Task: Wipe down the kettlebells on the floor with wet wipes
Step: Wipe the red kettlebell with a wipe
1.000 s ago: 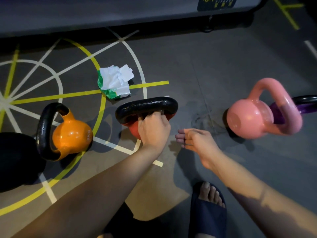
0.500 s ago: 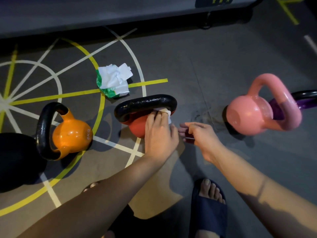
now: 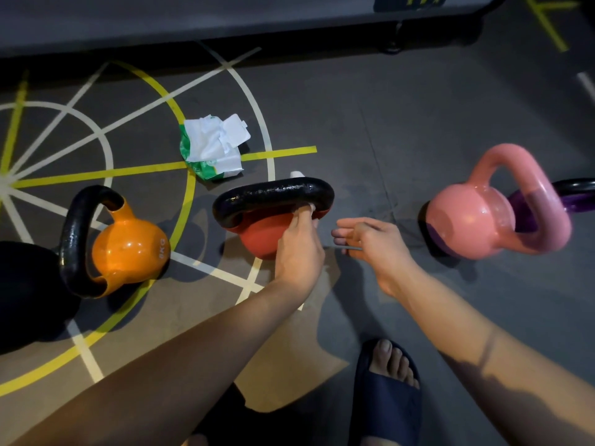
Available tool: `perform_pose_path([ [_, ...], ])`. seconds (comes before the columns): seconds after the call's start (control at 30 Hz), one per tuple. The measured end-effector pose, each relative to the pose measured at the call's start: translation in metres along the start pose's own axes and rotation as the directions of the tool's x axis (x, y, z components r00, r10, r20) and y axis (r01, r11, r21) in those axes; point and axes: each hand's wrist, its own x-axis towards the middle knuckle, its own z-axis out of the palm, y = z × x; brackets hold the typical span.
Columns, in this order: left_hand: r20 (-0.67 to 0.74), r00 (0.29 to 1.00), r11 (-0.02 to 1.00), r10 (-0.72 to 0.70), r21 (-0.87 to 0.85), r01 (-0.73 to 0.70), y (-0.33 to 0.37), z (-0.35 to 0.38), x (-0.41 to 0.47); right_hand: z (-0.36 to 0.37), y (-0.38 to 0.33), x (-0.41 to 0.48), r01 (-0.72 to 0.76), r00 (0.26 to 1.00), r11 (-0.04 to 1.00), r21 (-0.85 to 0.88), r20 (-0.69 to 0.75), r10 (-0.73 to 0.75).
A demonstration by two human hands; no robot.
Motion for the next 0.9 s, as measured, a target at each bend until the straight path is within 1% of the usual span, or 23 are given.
perform_pose_path([
  [0.1, -0.040, 0.997, 0.997, -0.068, -0.030, 0.067, 0.010, 0.001, 0.002, -0.001, 0.002, 0.002, -0.006, 1.000, 1.000, 0.001, 0.005, 0.006],
  [0.17, -0.047, 0.992, 0.988, -0.121, -0.103, 0.115, 0.013, 0.001, 0.005, -0.002, 0.005, 0.005, 0.011, 1.000, 1.000, -0.018, 0.003, -0.011],
  [0.2, -0.043, 0.990, 0.981, -0.134, -0.149, 0.126, 0.011, 0.000, 0.006, -0.002, 0.006, 0.007, 0.050, 0.999, 0.997, -0.058, -0.003, -0.050],
  [0.27, -0.030, 0.987, 0.967, -0.155, -0.207, 0.146, 0.010, -0.004, 0.006, -0.005, 0.005, 0.013, 0.196, 0.980, 0.959, -0.202, 0.009, -0.199],
  [0.3, -0.022, 0.986, 0.963, -0.166, -0.218, 0.157, 0.012, -0.008, 0.005, -0.006, 0.003, 0.016, 0.261, 0.965, 0.929, -0.263, 0.045, -0.258],
  [0.33, -0.018, 0.985, 0.960, -0.169, -0.230, 0.161, 0.014, -0.011, 0.002, -0.006, 0.000, 0.018, 0.301, 0.953, 0.903, -0.307, 0.095, -0.286],
  [0.43, -0.012, 0.980, 0.920, -0.199, -0.348, 0.182, 0.022, -0.014, -0.006, 0.001, -0.004, 0.020, 0.342, 0.938, 0.854, -0.393, 0.203, -0.282],
  [0.5, 0.016, 0.980, 0.859, -0.200, -0.479, 0.183, 0.016, -0.010, -0.009, 0.006, -0.001, 0.019, 0.340, 0.937, 0.862, -0.377, 0.220, -0.273],
  [0.53, 0.030, 0.984, 0.829, -0.178, -0.533, 0.167, 0.012, -0.007, -0.012, 0.007, 0.000, 0.017, 0.336, 0.937, 0.872, -0.356, 0.217, -0.272],
  [0.57, 0.024, 0.990, 0.835, -0.142, -0.535, 0.132, 0.006, -0.005, -0.014, 0.008, 0.001, 0.015, 0.329, 0.939, 0.882, -0.338, 0.212, -0.269],
  [0.6, 0.004, 0.996, 0.876, -0.088, -0.476, 0.079, 0.002, -0.004, -0.016, 0.007, 0.003, 0.015, 0.324, 0.941, 0.888, -0.326, 0.207, -0.267],
  [0.67, 0.002, 1.000, 0.973, 0.031, -0.230, -0.030, -0.005, -0.006, -0.014, 0.006, 0.004, 0.015, 0.319, 0.943, 0.894, -0.314, 0.197, -0.267],
  [0.7, 0.017, 0.998, 0.995, 0.053, -0.085, -0.052, -0.007, -0.008, -0.009, 0.006, 0.004, 0.015, 0.321, 0.943, 0.896, -0.307, 0.196, -0.270],
  [0.73, 0.054, 0.998, 0.998, 0.038, 0.052, -0.041, -0.005, -0.010, -0.003, 0.007, 0.004, 0.014, 0.325, 0.941, 0.897, -0.299, 0.198, -0.275],
  [0.77, 0.106, 0.994, 0.979, 0.006, 0.201, -0.027, -0.002, -0.011, 0.001, 0.007, 0.005, 0.013, 0.329, 0.939, 0.897, -0.295, 0.201, -0.279],
  [0.83, 0.172, 0.984, 0.895, -0.041, 0.443, -0.040, 0.008, -0.014, 0.002, 0.007, 0.004, 0.014, 0.332, 0.938, 0.897, -0.291, 0.205, -0.281],
  [0.9, 0.214, 0.977, 0.839, -0.012, 0.534, -0.107, 0.010, -0.014, 0.002, 0.006, 0.004, 0.015, 0.335, 0.937, 0.894, -0.298, 0.208, -0.281],
])
